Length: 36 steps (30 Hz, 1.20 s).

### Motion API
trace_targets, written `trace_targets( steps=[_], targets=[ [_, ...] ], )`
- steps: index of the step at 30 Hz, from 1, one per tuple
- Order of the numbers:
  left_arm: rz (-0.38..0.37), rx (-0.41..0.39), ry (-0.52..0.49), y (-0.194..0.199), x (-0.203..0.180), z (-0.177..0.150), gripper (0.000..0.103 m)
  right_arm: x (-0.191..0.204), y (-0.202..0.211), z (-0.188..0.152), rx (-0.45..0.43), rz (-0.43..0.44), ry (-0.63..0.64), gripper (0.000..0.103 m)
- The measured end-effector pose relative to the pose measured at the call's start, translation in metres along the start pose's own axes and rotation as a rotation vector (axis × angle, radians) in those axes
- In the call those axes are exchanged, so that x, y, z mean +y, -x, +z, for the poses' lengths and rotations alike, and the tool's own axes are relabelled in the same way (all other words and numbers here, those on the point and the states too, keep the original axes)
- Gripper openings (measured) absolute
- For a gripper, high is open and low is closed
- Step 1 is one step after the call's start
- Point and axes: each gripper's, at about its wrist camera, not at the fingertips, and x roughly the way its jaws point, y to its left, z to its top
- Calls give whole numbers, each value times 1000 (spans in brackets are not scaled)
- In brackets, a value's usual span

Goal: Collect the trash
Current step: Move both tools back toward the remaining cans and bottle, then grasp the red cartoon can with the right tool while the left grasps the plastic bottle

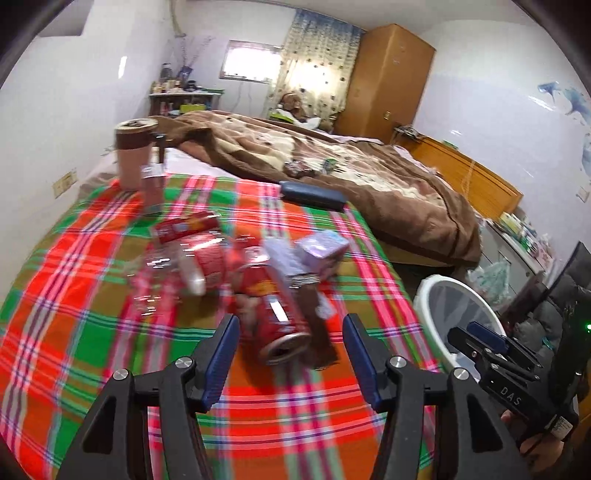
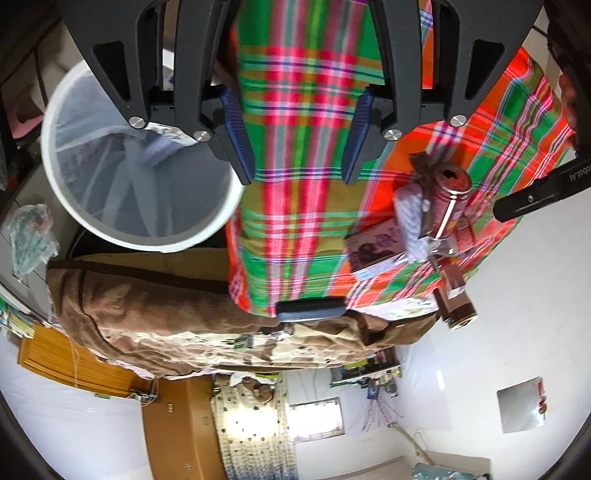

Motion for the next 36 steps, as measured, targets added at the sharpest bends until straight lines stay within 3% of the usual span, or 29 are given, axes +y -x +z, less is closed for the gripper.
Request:
trace_targets(
  steps=[12,28,36],
  targets=[
    [99,-10,95,3,77,3,58,47,-18,3,42,95,64,52],
    [118,-3,109,-9,121,16,58,117,-56,21,110,227,139,55],
    [96,10,103,-21,133,26,60,133,-74,23,159,211,167,55]
  ],
)
